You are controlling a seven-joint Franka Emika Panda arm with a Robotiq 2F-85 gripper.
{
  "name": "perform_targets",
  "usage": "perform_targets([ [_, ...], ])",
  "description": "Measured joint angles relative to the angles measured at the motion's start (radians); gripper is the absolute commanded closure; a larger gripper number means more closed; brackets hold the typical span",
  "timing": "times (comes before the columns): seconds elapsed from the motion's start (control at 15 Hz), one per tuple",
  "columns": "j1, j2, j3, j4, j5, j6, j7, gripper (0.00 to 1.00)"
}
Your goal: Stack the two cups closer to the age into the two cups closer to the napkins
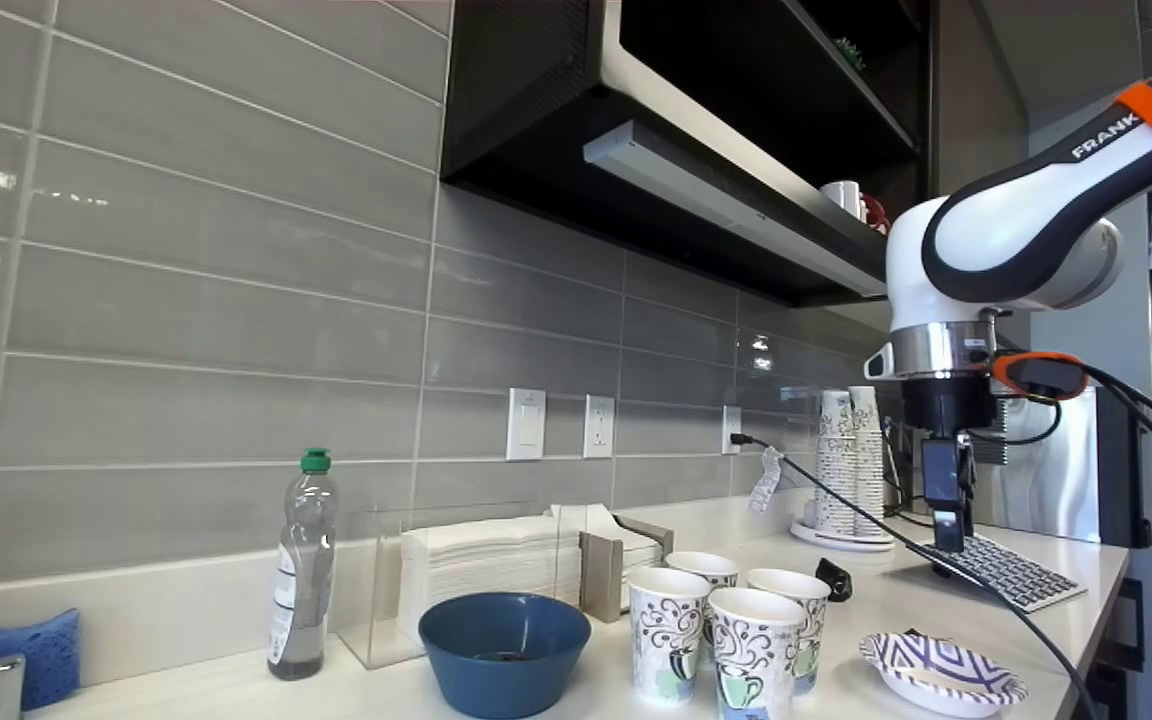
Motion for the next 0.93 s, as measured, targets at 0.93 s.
perform_targets([
  [0.93, 0.126, 0.062, 0.066, 0.060, 0.066, 0.131, 0.023, 0.00],
])
